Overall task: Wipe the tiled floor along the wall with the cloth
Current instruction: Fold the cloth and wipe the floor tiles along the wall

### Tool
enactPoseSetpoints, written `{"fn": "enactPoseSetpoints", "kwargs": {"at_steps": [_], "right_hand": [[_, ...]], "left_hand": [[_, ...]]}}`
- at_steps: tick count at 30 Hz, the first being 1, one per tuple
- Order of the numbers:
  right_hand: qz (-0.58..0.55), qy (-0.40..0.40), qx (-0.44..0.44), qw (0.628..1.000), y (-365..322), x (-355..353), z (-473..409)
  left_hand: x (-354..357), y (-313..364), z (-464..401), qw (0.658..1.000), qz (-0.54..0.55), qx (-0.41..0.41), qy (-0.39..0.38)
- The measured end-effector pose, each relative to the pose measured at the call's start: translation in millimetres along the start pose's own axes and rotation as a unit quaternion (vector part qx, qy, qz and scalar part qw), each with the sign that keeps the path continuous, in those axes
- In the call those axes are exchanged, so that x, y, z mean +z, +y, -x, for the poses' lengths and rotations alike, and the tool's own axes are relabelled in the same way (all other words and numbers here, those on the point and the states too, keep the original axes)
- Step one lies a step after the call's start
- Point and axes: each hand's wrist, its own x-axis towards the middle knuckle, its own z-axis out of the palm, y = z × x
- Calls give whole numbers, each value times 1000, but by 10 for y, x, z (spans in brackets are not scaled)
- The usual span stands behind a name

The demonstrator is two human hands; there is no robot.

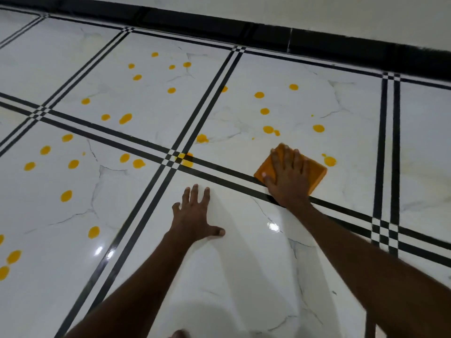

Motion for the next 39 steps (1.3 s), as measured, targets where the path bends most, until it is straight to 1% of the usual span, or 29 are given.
{"fn": "enactPoseSetpoints", "kwargs": {"at_steps": [1,2,4,5,6,8,11,13,14,15,17,19,20,21,22,23,24,25,26,27,29,30,32,34,36,37,39], "right_hand": [[-14,1,1,1000,-146,15,66],[-21,-5,-25,999,-286,52,246],[-24,-13,-120,992,-419,153,830],[-26,-25,-154,987,-394,158,1120],[-26,-35,-169,985,-298,143,1359],[-25,-27,-154,987,66,113,1564],[18,1,-72,997,641,72,1117],[18,4,-11,1000,750,25,588],[15,4,4,1000,696,22,402],[5,-2,2,1000,589,10,309],[-5,-22,-64,998,323,42,411],[-5,-35,-147,988,263,58,697],[-14,-45,-171,984,299,0,799],[-34,-48,-175,983,365,-49,840],[-72,-45,-148,985,411,-145,835],[-121,-30,-91,988,452,-241,819],[-157,13,-17,987,508,-328,775],[-165,62,52,983,575,-411,710],[-150,82,99,980,626,-493,643],[-131,62,114,983,670,-542,593],[-90,-37,69,993,665,-572,510],[-73,-68,43,994,635,-568,484],[-79,-81,22,993,583,-584,450],[-181,-95,55,977,613,-662,397],[-289,-125,100,944,719,-787,351],[-323,-128,118,930,794,-870,341],[-361,-100,144,916,957,-1053,350]], "left_hand": [[6,44,-24,1000,-2,1,-6],[16,91,-38,1000,-7,4,-9],[54,189,-26,1000,-20,16,-11],[89,228,-7,999,-25,23,-14],[127,264,14,999,-34,31,-16],[198,318,41,998,-49,36,-15],[207,341,-15,998,-54,27,-8],[200,379,-58,999,-48,25,-6],[192,407,-76,999,-48,26,-6],[163,435,-93,998,-51,27,-9],[124,450,-94,998,-58,23,-21],[65,462,-86,997,-64,21,-28],[50,475,-81,997,-65,22,-30],[49,488,-84,997,-66,22,-31],[56,502,-88,997,-67,19,-30],[70,514,-87,997,-70,15,-29],[85,525,-88,997,-73,12,-27],[104,528,-85,997,-75,10,-25],[112,523,-80,997,-77,8,-22],[122,525,-74,997,-79,8,-22],[126,516,-77,996,-81,8,-25],[122,522,-82,996,-81,8,-24],[107,538,-93,996,-80,4,-28],[61,588,-113,996,-76,-6,-45],[-23,667,-144,998,-41,-34,-45],[-78,717,-160,998,-12,-52,-27],[-181,815,-206,997,20,-67,30]]}}
